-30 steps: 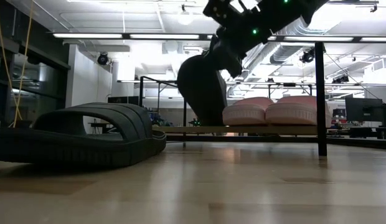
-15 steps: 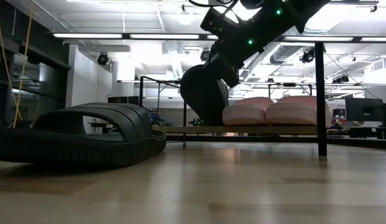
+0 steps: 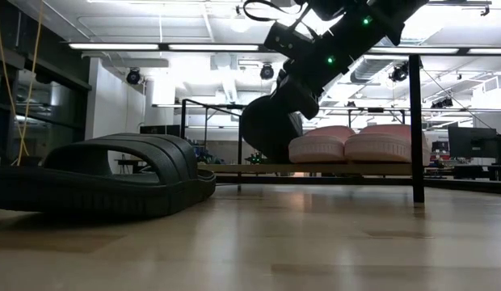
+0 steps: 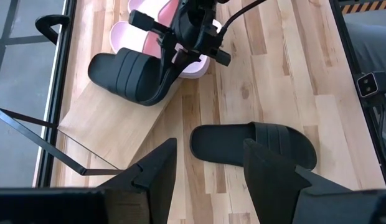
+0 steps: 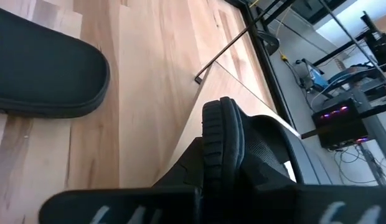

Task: Pick and place slides into the shelf
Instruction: Put the left black slide on the shelf

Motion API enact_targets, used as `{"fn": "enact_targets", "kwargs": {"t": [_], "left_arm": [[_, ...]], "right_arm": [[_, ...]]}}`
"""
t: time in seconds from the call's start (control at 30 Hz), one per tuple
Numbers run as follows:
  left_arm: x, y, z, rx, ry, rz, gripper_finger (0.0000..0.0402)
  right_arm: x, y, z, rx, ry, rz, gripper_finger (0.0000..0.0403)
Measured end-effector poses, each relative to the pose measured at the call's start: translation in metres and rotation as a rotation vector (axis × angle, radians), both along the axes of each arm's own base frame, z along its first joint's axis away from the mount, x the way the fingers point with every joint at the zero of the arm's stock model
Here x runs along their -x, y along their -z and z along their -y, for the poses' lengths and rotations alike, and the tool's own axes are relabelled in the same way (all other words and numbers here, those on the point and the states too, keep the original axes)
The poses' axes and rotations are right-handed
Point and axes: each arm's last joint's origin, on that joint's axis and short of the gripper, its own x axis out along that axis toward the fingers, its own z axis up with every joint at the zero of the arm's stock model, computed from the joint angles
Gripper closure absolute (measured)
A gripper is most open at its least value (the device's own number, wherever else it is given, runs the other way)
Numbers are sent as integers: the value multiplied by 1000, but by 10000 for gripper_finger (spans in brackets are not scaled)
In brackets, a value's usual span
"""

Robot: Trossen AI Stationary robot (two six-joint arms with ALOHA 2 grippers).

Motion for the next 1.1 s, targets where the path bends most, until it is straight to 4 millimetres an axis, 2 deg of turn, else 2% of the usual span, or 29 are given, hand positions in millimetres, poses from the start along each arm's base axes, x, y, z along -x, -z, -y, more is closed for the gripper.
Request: {"fn": "enact_targets", "kwargs": {"t": [0.23,0.77,1.1], "left_arm": [[0,0,0,0,0,0,236],[0,0,0,0,0,0,236],[0,0,0,2,-2,1,236]], "right_arm": [[0,1,-1,-72,-9,22,377],[-1,1,-3,-108,-49,19,331],[0,2,2,-143,-14,20,257]]}}
